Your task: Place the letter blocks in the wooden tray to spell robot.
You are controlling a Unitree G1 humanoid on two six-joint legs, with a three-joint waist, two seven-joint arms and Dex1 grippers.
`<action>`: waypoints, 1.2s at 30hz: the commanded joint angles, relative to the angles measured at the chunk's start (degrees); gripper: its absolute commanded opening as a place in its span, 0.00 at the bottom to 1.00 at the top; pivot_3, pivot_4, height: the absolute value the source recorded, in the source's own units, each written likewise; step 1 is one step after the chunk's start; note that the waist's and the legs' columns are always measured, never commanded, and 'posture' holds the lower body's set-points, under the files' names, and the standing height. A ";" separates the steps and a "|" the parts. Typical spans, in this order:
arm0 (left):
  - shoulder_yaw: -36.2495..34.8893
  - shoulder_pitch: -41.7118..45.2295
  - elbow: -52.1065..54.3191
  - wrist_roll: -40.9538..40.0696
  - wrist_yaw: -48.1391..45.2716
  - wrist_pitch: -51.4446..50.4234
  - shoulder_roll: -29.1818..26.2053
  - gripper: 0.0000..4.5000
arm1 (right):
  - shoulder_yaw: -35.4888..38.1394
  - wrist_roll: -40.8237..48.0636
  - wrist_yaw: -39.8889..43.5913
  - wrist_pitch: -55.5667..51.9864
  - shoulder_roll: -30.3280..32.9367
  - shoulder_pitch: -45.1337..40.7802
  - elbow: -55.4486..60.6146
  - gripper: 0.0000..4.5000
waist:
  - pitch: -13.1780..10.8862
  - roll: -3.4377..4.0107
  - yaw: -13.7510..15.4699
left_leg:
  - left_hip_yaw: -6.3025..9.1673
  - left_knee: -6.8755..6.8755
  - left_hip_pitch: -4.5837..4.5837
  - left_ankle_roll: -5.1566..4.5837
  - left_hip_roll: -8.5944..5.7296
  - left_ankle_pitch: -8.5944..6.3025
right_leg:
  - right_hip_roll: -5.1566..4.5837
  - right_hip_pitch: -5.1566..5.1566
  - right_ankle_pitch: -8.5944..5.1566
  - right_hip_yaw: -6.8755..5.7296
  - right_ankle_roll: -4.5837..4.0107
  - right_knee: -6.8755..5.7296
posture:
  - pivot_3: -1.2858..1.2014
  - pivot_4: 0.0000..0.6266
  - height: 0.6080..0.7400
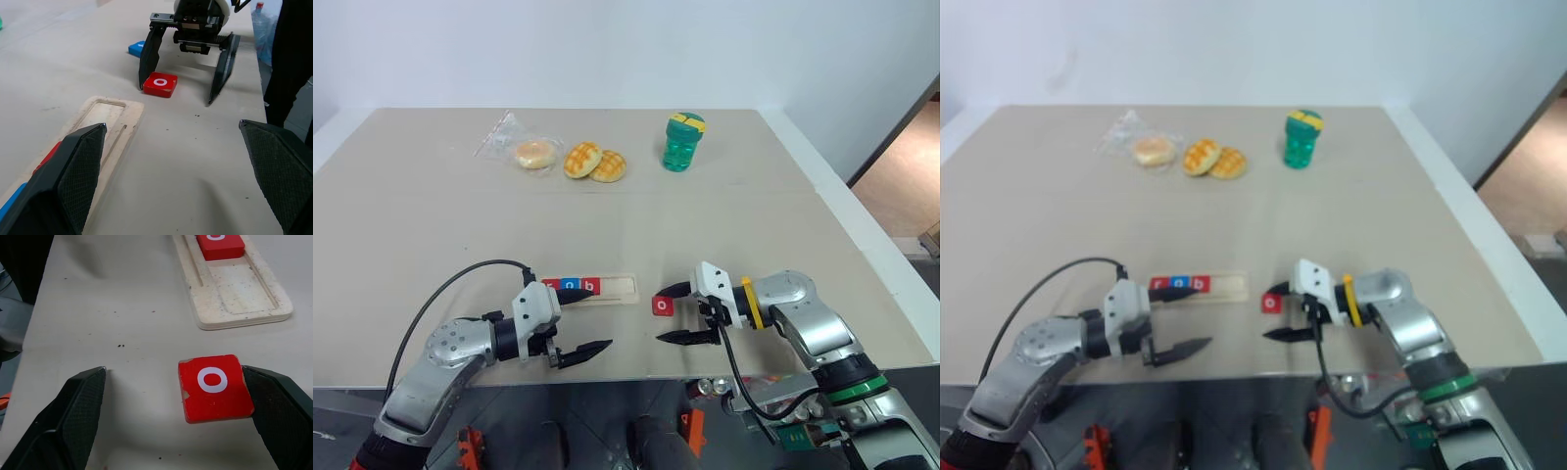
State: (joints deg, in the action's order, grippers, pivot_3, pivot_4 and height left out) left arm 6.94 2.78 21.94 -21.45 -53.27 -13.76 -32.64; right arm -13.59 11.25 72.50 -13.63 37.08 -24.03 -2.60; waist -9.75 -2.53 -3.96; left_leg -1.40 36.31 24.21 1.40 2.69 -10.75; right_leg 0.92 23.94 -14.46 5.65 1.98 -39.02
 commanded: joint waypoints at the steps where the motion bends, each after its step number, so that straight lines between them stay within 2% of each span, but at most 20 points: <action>1: -0.23 0.66 1.19 -2.45 -2.02 -0.39 -0.55 1.00 | 1.81 0.84 -4.28 -4.68 -0.47 1.07 4.07 0.58 | 0.00 0.00 -0.01 | -0.01 0.00 0.00 0.00 0.00 0.00 | 0.00 0.00 0.00 0.00 0.00 0.00 | 0.52 0.24 1.00; 4: -0.08 0.51 1.58 -3.30 -3.47 -1.29 -1.26 1.00 | 1.71 0.77 -6.48 -7.21 -0.61 1.57 5.53 0.41 | 0.00 0.00 -0.02 | -0.01 0.00 0.00 0.00 0.01 0.00 | 0.01 0.01 0.01 0.00 0.00 0.00 | 0.52 0.24 1.00; 5: -0.05 0.49 1.61 -3.30 -3.77 -1.38 -1.40 1.00 | 1.61 0.66 -7.06 -7.71 -0.52 1.80 6.03 0.31 | 0.00 -0.01 -0.02 | -0.01 0.00 0.00 0.00 0.01 0.00 | 0.01 0.00 0.01 0.00 -0.01 0.00 | 0.52 0.24 1.00; 6: -0.03 0.48 1.65 -3.34 -4.05 -1.54 -1.55 1.00 | 1.64 0.52 -7.92 -8.44 -0.45 2.11 6.63 0.28 | 0.00 0.00 -0.03 | 0.01 0.00 0.00 0.00 0.01 0.00 | 0.01 0.00 0.00 -0.01 -0.01 0.00 | 0.52 0.24 1.00; 15: -0.80 0.61 1.11 -2.67 -2.84 -1.39 -1.44 1.00 | 2.56 1.86 -14.79 -20.58 1.15 4.96 17.46 0.27 | 0.01 -0.01 -0.02 | -0.01 0.02 0.00 0.00 -0.01 0.00 | -0.02 0.00 0.00 0.02 -0.02 0.00 | 0.52 0.24 1.00; 19: -1.76 0.96 0.48 -2.56 -0.71 -1.07 -0.34 1.00 | 2.82 3.15 -15.72 -23.73 1.19 2.36 19.27 0.27 | 0.00 -0.01 -0.03 | -0.02 0.02 0.01 0.00 -0.02 0.00 | -0.05 0.00 -0.01 0.02 0.02 0.01 | 0.52 0.24 1.00; 24: -3.43 0.79 -0.35 -1.19 2.82 -0.15 0.65 1.00 | 2.05 3.30 -15.73 -23.35 -1.51 -7.83 14.94 0.27 | 0.00 0.00 -0.40 | -0.11 0.04 -0.01 -0.01 0.04 0.01 | 0.02 0.06 0.11 0.07 0.00 0.00 | 0.52 0.24 1.00; 29: -4.61 -0.37 -0.26 -0.33 7.00 -0.33 2.09 1.00 | -2.47 1.71 -13.24 -19.42 -5.83 -16.60 7.65 0.27 | 0.00 -0.01 -0.32 | -0.02 0.02 0.02 -0.03 0.09 0.02 | 0.11 0.06 0.07 0.03 -0.04 0.00 | 0.52 0.24 1.00; 36: -4.98 -1.70 1.05 -0.11 10.40 -0.89 3.46 1.00 | -7.66 -1.62 -9.31 -11.17 -9.90 -19.88 -1.97 0.27 | 0.00 0.00 -0.09 | 0.01 -0.02 0.16 -0.02 0.00 -0.02 | 0.02 0.12 0.02 0.04 -0.01 0.01 | 0.52 0.24 1.00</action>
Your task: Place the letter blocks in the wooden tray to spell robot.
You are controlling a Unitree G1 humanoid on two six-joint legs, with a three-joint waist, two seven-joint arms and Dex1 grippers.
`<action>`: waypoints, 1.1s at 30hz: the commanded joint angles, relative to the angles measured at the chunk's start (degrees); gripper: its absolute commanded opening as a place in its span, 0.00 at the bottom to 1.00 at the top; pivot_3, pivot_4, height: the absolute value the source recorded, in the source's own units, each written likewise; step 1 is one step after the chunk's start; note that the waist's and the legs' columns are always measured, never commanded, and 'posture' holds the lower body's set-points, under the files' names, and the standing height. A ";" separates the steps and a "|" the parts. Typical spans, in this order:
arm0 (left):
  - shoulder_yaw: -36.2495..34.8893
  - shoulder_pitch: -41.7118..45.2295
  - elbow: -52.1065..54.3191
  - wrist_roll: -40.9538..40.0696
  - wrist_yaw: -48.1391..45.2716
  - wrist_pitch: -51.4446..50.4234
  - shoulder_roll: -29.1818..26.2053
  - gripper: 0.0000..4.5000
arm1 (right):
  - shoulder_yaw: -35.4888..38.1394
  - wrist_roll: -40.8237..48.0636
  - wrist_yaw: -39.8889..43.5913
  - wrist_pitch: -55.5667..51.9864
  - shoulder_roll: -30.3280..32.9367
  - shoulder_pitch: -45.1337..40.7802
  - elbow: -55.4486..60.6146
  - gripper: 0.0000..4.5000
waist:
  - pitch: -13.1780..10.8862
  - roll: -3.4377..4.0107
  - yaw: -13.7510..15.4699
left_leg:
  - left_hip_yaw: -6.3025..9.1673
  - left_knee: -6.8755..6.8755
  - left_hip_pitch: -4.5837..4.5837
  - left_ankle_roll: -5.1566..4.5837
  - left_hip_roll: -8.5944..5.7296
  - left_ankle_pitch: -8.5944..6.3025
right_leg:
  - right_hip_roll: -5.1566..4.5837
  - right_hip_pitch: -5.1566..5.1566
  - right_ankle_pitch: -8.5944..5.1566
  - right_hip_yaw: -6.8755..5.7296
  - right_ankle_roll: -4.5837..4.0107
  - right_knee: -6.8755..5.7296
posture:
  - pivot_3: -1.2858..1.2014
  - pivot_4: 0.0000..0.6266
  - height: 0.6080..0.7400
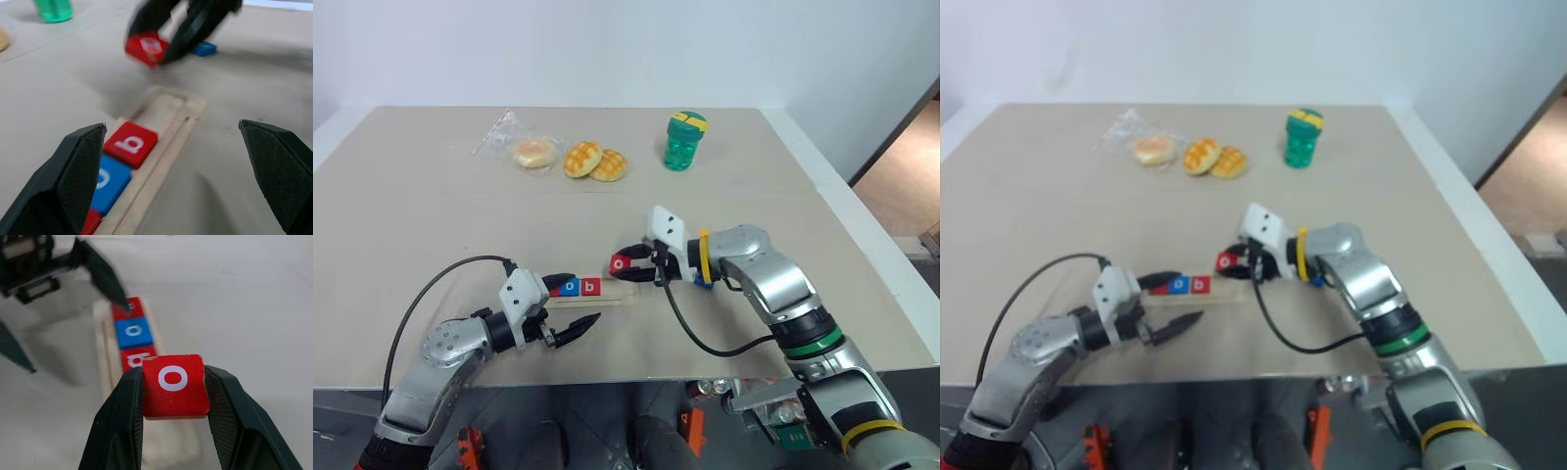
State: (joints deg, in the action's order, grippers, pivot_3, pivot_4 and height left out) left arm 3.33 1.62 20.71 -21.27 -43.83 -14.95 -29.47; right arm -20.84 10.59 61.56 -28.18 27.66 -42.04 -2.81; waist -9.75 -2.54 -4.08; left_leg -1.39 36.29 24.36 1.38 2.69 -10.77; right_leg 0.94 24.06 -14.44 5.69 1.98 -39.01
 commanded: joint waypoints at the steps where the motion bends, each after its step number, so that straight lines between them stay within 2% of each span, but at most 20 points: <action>1: -1.45 -0.84 2.49 -0.35 1.13 0.33 0.21 1.00 | -0.83 -1.28 2.07 4.13 -0.95 -2.17 -2.86 0.27 | 0.00 0.00 -0.01 | -0.01 0.00 0.00 0.00 -0.02 0.00 | -0.03 0.00 0.00 0.00 0.00 0.00 | 0.52 0.24 1.00; 20: -2.37 -2.34 4.24 -1.10 2.81 -0.19 0.21 1.00 | -2.92 -6.51 4.86 12.39 -6.68 -4.85 -15.15 0.27 | 0.00 0.01 -0.04 | -0.09 0.02 -0.05 0.00 0.04 0.01 | -0.04 0.02 0.05 -0.07 -0.02 -0.01 | 0.52 0.24 1.00; 33: -2.02 -3.22 4.45 -0.85 2.54 -0.24 -0.13 1.00 | -0.04 -5.62 5.01 11.25 -5.06 -6.18 -13.83 0.27 | 0.00 0.01 -0.05 | -0.09 0.02 -0.05 0.00 0.04 0.01 | -0.05 0.02 0.05 -0.07 -0.03 -0.01 | 0.52 0.24 1.00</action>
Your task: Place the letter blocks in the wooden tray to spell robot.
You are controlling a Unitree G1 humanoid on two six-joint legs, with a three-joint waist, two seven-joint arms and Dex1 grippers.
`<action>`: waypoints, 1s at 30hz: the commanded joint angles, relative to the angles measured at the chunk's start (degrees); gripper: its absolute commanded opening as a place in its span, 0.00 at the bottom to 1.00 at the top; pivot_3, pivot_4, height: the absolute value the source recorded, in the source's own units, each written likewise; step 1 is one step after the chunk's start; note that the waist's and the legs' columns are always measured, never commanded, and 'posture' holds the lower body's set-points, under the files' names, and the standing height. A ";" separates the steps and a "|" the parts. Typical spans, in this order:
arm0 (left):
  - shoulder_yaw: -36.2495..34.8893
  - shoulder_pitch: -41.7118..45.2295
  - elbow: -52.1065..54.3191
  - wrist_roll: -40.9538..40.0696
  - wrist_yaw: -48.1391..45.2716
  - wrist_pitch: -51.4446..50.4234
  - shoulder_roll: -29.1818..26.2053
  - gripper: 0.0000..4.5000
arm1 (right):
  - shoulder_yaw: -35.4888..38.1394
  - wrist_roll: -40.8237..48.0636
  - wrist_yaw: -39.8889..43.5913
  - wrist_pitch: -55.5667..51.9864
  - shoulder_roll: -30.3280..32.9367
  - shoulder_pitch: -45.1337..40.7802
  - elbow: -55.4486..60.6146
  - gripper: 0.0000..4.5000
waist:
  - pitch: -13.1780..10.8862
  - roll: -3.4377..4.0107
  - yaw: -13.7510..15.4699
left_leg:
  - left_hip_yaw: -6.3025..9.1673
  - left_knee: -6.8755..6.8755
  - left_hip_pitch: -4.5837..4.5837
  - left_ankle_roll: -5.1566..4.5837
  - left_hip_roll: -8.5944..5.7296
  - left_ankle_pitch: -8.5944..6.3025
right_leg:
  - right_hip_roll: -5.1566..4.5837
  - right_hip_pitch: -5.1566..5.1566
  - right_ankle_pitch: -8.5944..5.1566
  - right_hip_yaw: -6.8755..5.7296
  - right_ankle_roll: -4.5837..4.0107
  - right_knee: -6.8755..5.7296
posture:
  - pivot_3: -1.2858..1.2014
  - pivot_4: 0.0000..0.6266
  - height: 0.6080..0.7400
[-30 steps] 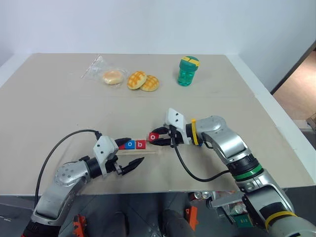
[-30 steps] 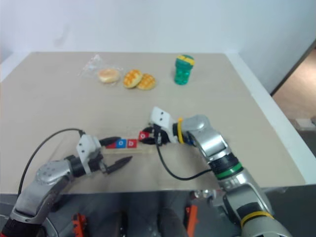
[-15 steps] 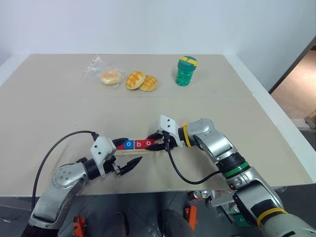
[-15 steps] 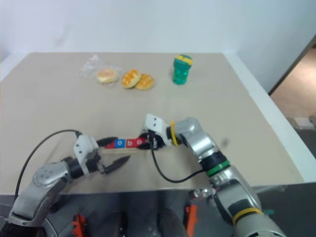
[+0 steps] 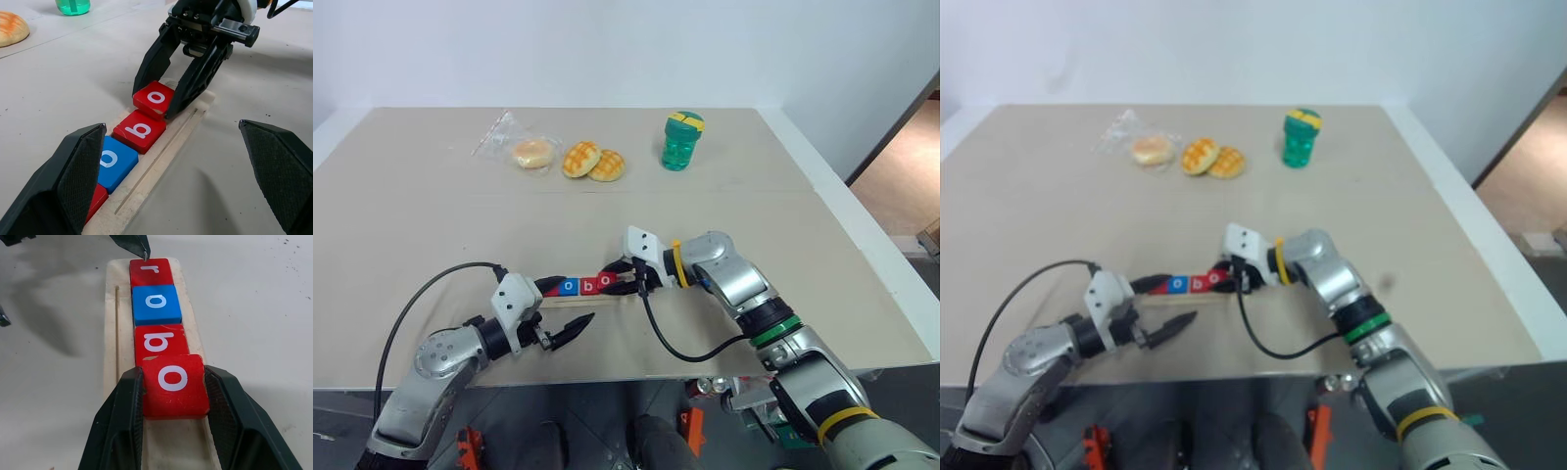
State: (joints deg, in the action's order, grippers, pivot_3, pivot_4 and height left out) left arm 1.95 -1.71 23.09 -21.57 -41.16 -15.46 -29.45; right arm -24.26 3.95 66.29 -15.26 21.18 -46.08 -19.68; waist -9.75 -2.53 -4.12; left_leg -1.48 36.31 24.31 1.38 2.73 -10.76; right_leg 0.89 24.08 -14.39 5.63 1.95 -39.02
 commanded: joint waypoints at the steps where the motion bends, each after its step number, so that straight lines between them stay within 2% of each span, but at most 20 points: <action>1: -0.54 0.29 1.98 -0.56 -0.22 0.22 -0.16 1.00 | 3.42 1.10 0.37 -1.84 1.63 -2.04 3.43 0.27 | 0.00 0.00 0.00 | 0.00 0.00 0.00 0.00 0.00 0.00 | 0.00 0.00 0.00 0.00 0.00 0.00 | 0.52 0.24 1.00; 11: -0.18 2.08 1.18 -0.65 -0.87 -0.20 -0.11 1.00 | 1.93 0.23 0.34 -2.67 2.16 1.78 7.49 0.27 | 0.00 0.00 0.00 | -0.01 -0.01 0.00 0.00 0.01 0.00 | 0.01 0.01 -0.01 0.01 -0.01 0.00 | 0.52 0.24 1.00; 30: -0.68 1.18 2.37 -0.28 -0.05 -0.48 -0.20 1.00 | 0.44 -2.19 0.08 -0.11 -0.90 -0.01 1.43 0.27 | 0.00 0.00 -0.03 | -0.03 -0.01 -0.01 0.00 0.02 0.00 | 0.02 0.02 0.01 0.01 -0.01 0.00 | 0.52 0.24 1.00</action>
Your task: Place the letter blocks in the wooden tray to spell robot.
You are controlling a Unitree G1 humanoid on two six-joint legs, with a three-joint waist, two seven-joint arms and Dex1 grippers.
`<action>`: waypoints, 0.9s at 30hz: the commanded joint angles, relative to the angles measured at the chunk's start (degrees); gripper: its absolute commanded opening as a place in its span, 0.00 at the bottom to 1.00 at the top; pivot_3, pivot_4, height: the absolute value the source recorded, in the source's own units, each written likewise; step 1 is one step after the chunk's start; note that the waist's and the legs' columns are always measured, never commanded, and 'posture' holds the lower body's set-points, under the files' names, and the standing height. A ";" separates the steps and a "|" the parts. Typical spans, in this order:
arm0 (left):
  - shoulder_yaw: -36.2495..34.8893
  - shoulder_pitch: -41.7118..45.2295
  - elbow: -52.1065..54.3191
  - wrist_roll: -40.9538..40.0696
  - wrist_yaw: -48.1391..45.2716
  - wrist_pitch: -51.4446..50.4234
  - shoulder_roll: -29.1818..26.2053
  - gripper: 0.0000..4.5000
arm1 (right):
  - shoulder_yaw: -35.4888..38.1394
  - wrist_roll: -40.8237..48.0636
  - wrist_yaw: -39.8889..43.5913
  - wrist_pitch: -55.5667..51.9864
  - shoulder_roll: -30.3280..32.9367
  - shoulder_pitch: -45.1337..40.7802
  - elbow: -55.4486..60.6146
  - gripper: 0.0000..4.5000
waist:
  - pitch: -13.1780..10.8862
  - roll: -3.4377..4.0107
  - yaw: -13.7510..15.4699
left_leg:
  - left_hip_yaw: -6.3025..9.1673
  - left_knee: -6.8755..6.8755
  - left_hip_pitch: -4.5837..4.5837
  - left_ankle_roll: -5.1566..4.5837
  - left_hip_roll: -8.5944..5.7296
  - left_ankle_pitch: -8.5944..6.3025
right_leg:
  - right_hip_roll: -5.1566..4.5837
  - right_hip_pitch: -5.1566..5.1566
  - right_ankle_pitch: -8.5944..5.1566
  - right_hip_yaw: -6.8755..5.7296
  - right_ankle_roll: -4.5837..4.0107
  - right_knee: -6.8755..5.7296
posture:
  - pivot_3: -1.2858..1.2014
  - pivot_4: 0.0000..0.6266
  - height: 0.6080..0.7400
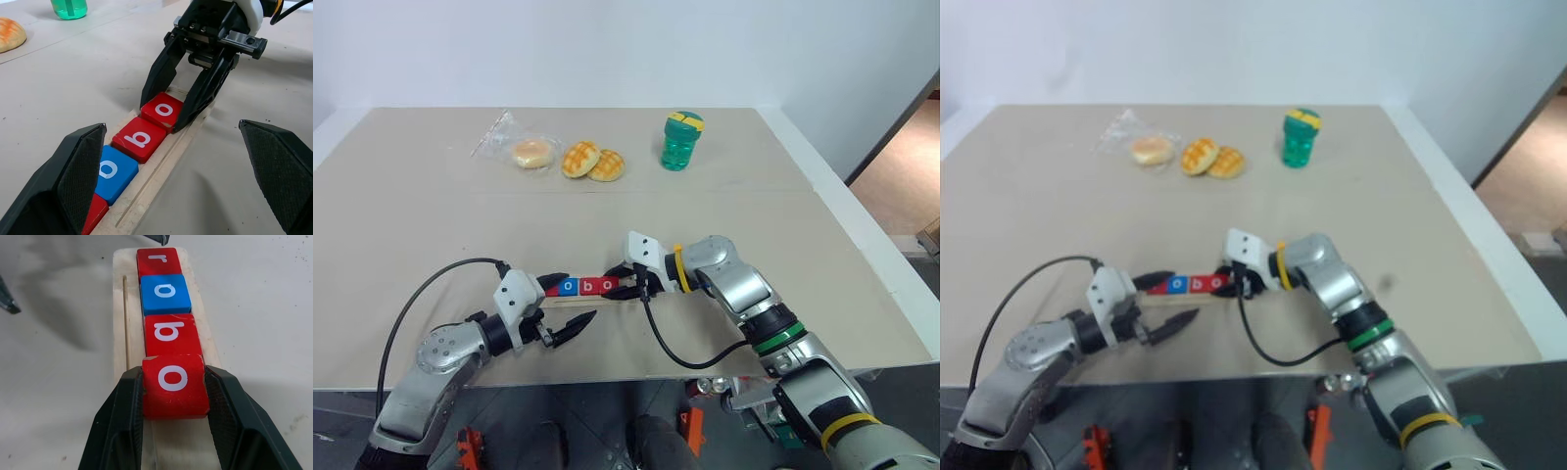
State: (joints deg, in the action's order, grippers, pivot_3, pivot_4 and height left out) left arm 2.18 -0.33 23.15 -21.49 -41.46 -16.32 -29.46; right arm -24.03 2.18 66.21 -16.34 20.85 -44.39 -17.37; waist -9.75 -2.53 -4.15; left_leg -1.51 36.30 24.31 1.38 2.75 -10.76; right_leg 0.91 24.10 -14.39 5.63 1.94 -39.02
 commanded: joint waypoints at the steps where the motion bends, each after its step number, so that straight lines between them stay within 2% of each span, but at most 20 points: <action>1: -0.96 -0.33 2.36 -0.34 0.33 0.38 -0.20 1.00 | 0.25 -0.56 0.15 1.21 -0.80 -1.93 -1.47 0.27 | 0.00 0.00 0.00 | 0.00 0.00 0.00 0.00 0.00 0.00 | 0.00 0.00 0.00 0.00 0.00 0.00 | 0.52 0.24 1.00; 10: -1.10 -1.35 2.75 -0.12 0.88 0.54 -0.23 1.00 | 0.24 -0.84 1.11 1.43 -1.21 -2.72 -3.69 0.27 | 0.00 0.00 -0.01 | 0.01 0.00 0.00 0.00 0.00 0.00 | -0.01 0.00 0.00 -0.01 -0.01 0.00 | 0.52 0.24 1.00; 11: -1.05 -1.40 2.71 -0.08 0.93 0.57 -0.24 1.00 | 0.21 -0.69 1.41 1.05 -1.12 -2.62 -3.34 0.39 | 0.00 0.00 -0.01 | 0.01 0.00 0.00 0.00 0.00 0.00 | -0.01 0.00 0.00 -0.01 -0.01 0.00 | 0.52 0.24 1.00; 17: -0.55 -1.12 2.29 0.14 0.99 0.68 -0.09 1.00 | 0.51 0.11 1.57 -1.05 -1.48 -2.31 -1.93 0.39 | 0.00 0.00 0.00 | 0.00 0.00 0.00 0.00 -0.01 0.00 | -0.03 -0.01 -0.03 -0.01 0.00 0.00 | 0.52 0.24 1.00; 18: -0.49 -1.08 2.27 0.17 0.96 0.68 -0.10 1.00 | 0.64 0.12 1.40 -1.18 -1.57 -2.39 -2.00 0.45 | 0.00 0.00 0.00 | 0.00 -0.01 0.00 0.00 -0.01 0.00 | -0.03 -0.01 -0.03 -0.01 0.00 0.00 | 0.52 0.24 1.00; 20: -0.42 -1.03 2.20 0.21 0.90 0.70 -0.11 1.00 | 0.88 0.21 1.42 -1.42 -1.57 -2.67 -2.18 0.65 | 0.00 0.00 0.00 | 0.00 -0.01 0.00 0.01 -0.01 0.00 | -0.03 -0.01 -0.03 -0.01 -0.01 0.00 | 0.52 0.24 1.00; 22: -0.41 -1.03 2.17 0.24 0.84 0.71 -0.16 1.00 | 1.20 0.40 1.41 -1.73 -1.56 -2.87 -2.12 0.74 | 0.00 0.00 0.00 | 0.01 -0.02 0.00 0.00 -0.01 0.00 | -0.03 -0.01 -0.04 -0.01 -0.01 0.00 | 0.52 0.24 1.00; 24: -0.41 -0.99 2.11 0.26 0.78 0.72 -0.21 1.00 | 1.35 0.52 1.50 -2.07 -1.58 -2.97 -1.99 0.92 | 0.00 0.00 0.00 | 0.02 -0.02 0.00 0.00 0.00 0.00 | -0.01 0.00 -0.03 -0.02 -0.02 0.00 | 0.52 0.24 1.00; 25: -0.42 -0.97 2.09 0.27 0.77 0.71 -0.21 1.00 | 1.36 0.51 1.52 -2.14 -1.59 -2.99 -1.95 0.97 | 0.00 0.00 0.00 | 0.01 -0.02 0.00 0.00 0.00 0.00 | -0.01 0.00 -0.03 -0.01 -0.02 0.00 | 0.52 0.24 1.00; 27: -0.43 -0.96 2.02 0.31 0.73 0.74 -0.23 1.00 | 1.28 0.22 1.28 -1.77 -1.72 -2.94 -2.28 0.97 | 0.00 0.00 0.00 | 0.01 -0.02 0.00 0.00 -0.01 0.00 | -0.02 0.00 -0.03 -0.01 -0.02 0.00 | 0.52 0.24 1.00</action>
State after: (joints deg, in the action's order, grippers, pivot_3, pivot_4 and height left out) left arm 2.15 -1.65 23.58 -21.19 -40.56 -16.31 -29.48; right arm -23.33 2.18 67.26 -18.34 19.40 -46.21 -20.47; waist -9.75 -2.53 -4.15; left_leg -1.50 36.28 24.31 1.38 2.74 -10.76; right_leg 0.90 24.10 -14.42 5.62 1.92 -39.02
